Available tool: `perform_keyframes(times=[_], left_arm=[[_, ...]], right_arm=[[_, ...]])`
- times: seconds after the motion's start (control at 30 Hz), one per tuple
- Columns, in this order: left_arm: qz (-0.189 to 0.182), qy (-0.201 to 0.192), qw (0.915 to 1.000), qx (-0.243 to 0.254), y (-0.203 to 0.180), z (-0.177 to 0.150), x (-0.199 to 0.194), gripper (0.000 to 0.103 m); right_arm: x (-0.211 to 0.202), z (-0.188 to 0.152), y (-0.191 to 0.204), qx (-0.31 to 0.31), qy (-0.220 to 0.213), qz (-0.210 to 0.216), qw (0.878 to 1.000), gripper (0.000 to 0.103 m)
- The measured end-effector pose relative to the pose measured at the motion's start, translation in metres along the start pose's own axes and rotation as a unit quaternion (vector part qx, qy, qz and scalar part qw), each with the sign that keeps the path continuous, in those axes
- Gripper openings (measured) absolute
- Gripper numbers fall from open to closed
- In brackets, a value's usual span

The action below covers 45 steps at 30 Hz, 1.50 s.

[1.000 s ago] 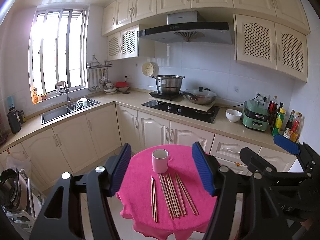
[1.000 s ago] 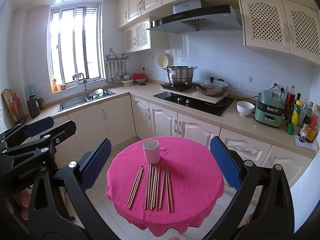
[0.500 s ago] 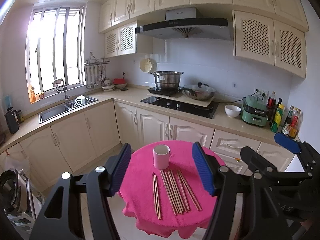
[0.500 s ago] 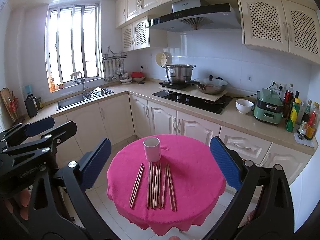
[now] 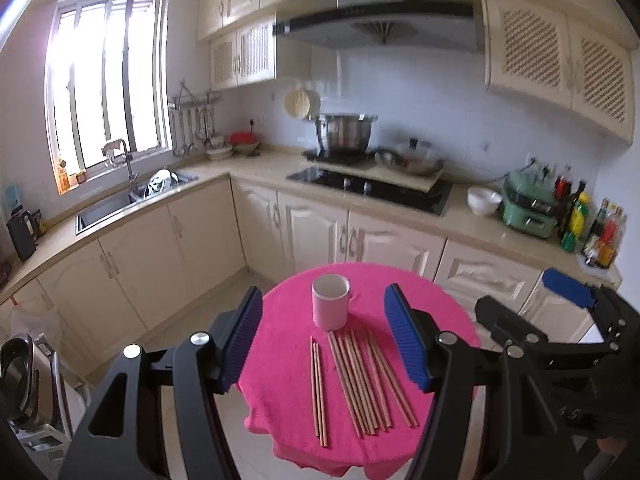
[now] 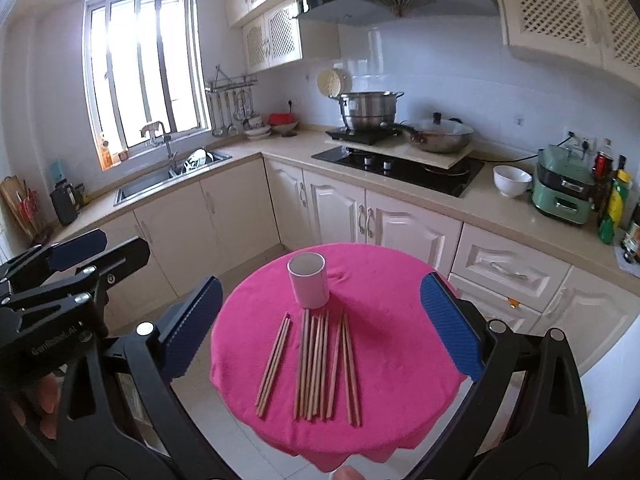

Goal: Organize utensils
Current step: 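Lower the left tool onto one wooden chopstick and close it while the right tool grasps another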

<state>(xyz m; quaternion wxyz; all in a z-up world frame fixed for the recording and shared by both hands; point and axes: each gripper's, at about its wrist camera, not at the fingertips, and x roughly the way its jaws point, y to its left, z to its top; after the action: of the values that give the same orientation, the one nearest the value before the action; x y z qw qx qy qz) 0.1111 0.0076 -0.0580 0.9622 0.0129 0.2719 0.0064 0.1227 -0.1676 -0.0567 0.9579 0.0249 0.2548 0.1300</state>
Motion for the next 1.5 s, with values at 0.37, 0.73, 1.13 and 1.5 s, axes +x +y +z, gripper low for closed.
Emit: perform_keyframes(times=[0.37, 0.73, 1.13, 1.5], left_arm=[[-0.001, 0.199, 0.98, -0.004, 0.004, -0.026, 0.167, 0.063], [-0.043, 0.371, 0.9249, -0.069, 0.055, -0.129, 0.301, 0.043], [-0.047, 0.431, 0.9013, -0.001, 0.053, -0.18, 0.373, 0.042], [-0.048, 0.442, 0.8955, 0.023, 0.047, -0.181, 0.391, 0.041]], right_arm=[[0.136, -0.019, -0.061, -0.009, 0.152, 0.03, 0.988, 0.097], [0.246, -0.103, -0.086, 0.022, 0.33, 0.031, 0.943, 0.056], [0.299, -0.143, -0.08, 0.061, 0.391, 0.027, 0.918, 0.036], [0.322, -0.15, -0.077, 0.04, 0.41, 0.017, 0.911, 0.032]])
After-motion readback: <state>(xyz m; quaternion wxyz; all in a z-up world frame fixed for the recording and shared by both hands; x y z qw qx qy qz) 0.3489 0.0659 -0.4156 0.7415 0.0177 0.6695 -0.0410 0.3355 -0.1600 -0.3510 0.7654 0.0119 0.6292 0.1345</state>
